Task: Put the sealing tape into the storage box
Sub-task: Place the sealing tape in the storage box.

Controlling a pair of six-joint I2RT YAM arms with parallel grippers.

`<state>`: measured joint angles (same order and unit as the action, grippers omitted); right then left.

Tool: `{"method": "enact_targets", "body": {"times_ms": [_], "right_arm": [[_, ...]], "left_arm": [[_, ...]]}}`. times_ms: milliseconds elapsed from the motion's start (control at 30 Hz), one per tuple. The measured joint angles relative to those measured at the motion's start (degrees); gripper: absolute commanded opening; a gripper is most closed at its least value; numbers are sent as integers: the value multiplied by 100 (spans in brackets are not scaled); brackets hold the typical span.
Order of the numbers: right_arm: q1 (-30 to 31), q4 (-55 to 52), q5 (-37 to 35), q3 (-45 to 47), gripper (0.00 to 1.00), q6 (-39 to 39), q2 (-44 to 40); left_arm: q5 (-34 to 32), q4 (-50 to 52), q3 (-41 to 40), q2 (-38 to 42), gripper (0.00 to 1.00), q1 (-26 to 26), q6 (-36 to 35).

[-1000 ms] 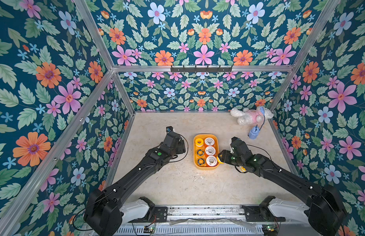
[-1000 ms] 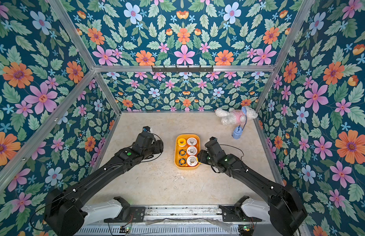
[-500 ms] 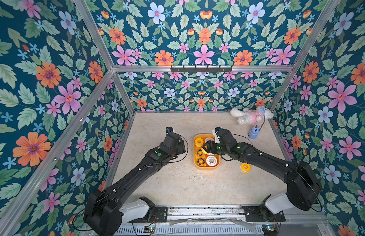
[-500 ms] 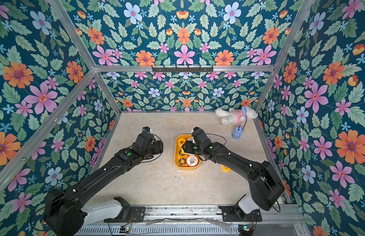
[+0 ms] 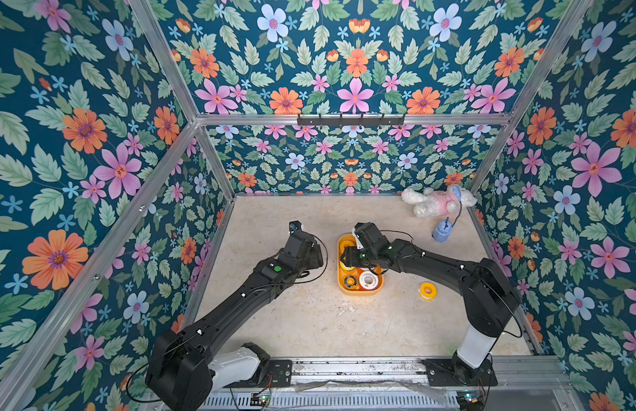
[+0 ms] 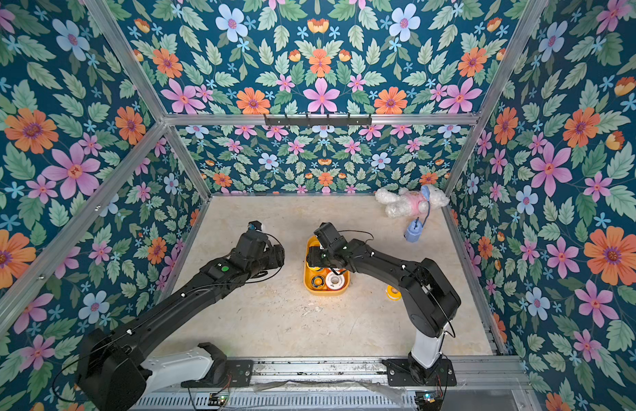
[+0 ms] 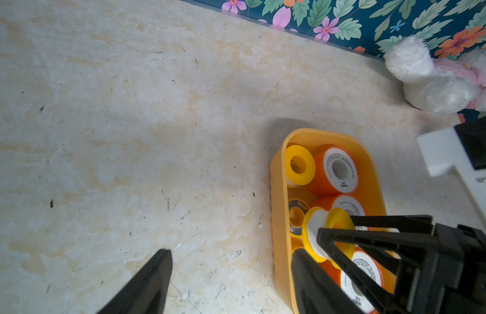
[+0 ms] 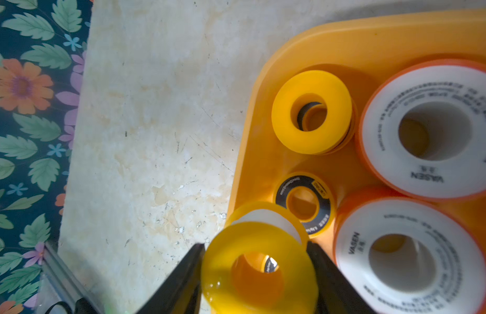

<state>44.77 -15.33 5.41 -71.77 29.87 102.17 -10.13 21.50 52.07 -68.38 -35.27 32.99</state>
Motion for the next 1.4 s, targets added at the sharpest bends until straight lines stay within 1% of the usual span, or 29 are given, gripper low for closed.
{"method": "enact_targets", "body": {"times_ms": [567, 933, 1400], "right_arm": [[87, -472, -540, -498, 61, -109, 503], [103, -608, -595, -684, 63, -144, 667], [118, -669, -688, -800, 70, -144, 785]], "left_arm": [[0, 0, -20, 0, 75, 0, 0], [-2, 0, -20, 4, 75, 0, 0], [-13, 2, -28, 39, 75, 0, 0]]}}
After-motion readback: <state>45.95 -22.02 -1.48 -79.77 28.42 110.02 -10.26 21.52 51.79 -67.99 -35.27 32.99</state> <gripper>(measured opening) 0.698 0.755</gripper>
